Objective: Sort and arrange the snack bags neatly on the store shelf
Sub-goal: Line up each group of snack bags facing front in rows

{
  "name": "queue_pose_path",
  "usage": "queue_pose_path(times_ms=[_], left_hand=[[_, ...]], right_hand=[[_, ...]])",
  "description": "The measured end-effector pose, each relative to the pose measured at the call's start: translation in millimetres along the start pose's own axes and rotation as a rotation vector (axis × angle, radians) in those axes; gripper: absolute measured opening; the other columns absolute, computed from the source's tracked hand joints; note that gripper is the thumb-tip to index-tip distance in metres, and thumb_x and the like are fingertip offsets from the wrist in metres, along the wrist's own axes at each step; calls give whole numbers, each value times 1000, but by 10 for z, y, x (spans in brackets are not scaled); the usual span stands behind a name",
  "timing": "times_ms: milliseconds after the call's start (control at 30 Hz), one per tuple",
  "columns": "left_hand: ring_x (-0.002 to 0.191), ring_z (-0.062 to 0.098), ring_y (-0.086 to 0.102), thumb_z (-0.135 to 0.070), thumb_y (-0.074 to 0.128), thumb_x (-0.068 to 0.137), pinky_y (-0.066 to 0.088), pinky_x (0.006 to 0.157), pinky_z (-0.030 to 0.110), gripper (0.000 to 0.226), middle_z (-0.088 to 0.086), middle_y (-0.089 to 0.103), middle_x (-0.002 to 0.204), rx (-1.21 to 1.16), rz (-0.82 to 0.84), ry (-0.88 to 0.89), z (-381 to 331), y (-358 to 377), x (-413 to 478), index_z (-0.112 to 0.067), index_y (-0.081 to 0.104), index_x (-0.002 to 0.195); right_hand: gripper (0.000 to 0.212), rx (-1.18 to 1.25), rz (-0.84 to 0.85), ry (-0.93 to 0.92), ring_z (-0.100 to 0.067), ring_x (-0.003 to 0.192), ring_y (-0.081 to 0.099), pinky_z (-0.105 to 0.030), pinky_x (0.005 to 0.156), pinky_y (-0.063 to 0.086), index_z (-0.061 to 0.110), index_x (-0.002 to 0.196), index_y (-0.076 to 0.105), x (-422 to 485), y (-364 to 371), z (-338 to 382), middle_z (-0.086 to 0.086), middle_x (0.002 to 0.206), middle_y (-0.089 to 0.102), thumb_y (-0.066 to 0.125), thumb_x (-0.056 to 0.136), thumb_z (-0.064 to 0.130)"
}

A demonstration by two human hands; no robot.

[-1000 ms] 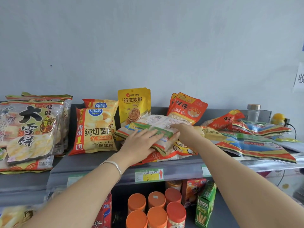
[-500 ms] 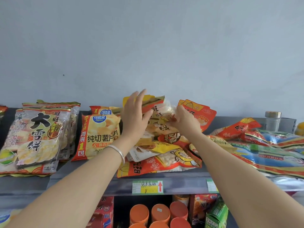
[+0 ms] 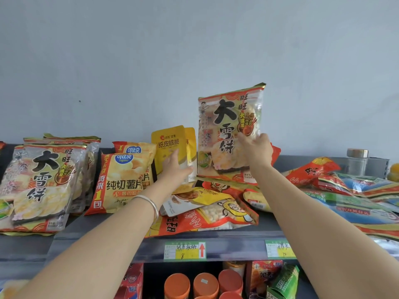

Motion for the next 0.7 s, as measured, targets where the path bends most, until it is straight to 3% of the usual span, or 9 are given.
queue_pose_path(times_ms=[133,333,500,633,700], left_hand=[[141,28,21,-22,58,92,24,111,40,73,10,14,155,-17,36,-20,39,100,11,-22,14,150],[144,25,16,-37,50,95,23,114,44,70,2,11,158,-34,56,-35,141,159,13,-26,9,151],[143,22,21,-40,46,96,24,115,43,67,1,20,156,-123,40,-5,100,127,-27,-22,12,150],[119,18,50,-39,64,86,41,95,31,52,-4,53,128,-210,56,-59,144,26,-84,-18,47,130],[110,17,57,-39,71,80,44,92,30,52,-1,61,120,-214,18,-70,182,-18,-84,-17,52,122]], right_hand=[[45,-72,-94,-13,-23,83,56,-39,73,50,17,104,40,65,-122,-14,0,90,54,57,87,56],[65,209,22,172,-24,97,54,-38,79,47,11,126,47,143,-88,-223,-5,110,56,62,83,56],[95,349,195,280,-29,105,62,-48,91,53,16,129,50,131,89,-404,-5,117,63,67,54,73],[69,363,327,278,-29,102,66,-48,91,54,15,124,55,63,167,-419,-6,112,68,68,75,61],[47,385,400,237,-26,93,69,-42,81,58,16,114,59,44,211,-410,-6,104,71,65,84,52]])
Point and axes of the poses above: each hand's wrist, its own x-axis towards the middle knuckle, its own y-axis out of the palm, z = x × y, the point moved 2 cm from there along x, towards the middle knuckle
